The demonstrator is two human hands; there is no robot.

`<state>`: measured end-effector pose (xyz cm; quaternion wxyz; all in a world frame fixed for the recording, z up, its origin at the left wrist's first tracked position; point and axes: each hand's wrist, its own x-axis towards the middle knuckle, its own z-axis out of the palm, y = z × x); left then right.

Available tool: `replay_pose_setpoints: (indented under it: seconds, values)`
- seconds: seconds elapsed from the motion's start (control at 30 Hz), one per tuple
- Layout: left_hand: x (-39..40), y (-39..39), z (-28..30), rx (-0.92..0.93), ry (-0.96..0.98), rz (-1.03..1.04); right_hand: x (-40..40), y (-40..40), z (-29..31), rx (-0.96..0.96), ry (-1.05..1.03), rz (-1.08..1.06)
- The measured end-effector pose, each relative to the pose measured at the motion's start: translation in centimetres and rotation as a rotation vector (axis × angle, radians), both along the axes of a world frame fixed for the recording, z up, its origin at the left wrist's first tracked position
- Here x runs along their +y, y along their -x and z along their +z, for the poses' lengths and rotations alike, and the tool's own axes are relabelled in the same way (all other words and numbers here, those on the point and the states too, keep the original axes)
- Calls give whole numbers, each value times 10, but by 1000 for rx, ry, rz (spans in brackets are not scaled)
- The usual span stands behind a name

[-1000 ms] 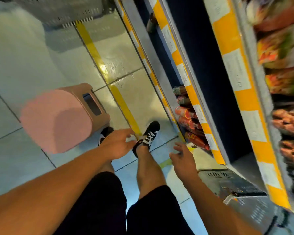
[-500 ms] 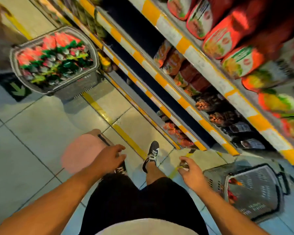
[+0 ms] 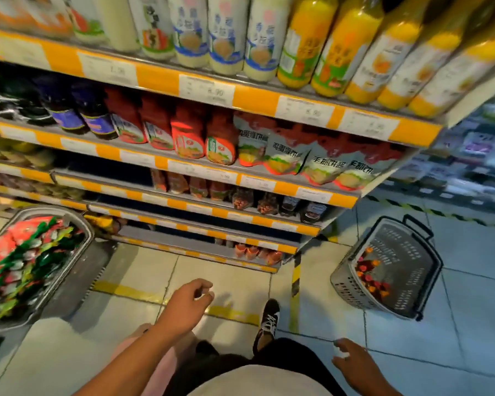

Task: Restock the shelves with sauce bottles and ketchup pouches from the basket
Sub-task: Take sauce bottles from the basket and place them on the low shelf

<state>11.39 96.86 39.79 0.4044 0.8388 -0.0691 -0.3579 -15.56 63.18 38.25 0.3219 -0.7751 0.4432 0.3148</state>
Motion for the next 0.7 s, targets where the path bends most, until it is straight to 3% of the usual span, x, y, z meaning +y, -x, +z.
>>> replay_pose_setpoints:
  seconds: [0.27,0.53,0.63,0.7]
  values:
    - [-125,-5,40,-67,61,-300,-15,108,-6,44,-3,-378]
    - [-281,46,57,-193,-40,-611,-64,200,-14,4,-53,-589]
    - [-321,74,51,-218,-71,-697,-96,242,-21,78,-52,-562]
    - [-336,92,42,-207,-140,-736,-121,266,-26,25,-89,-588]
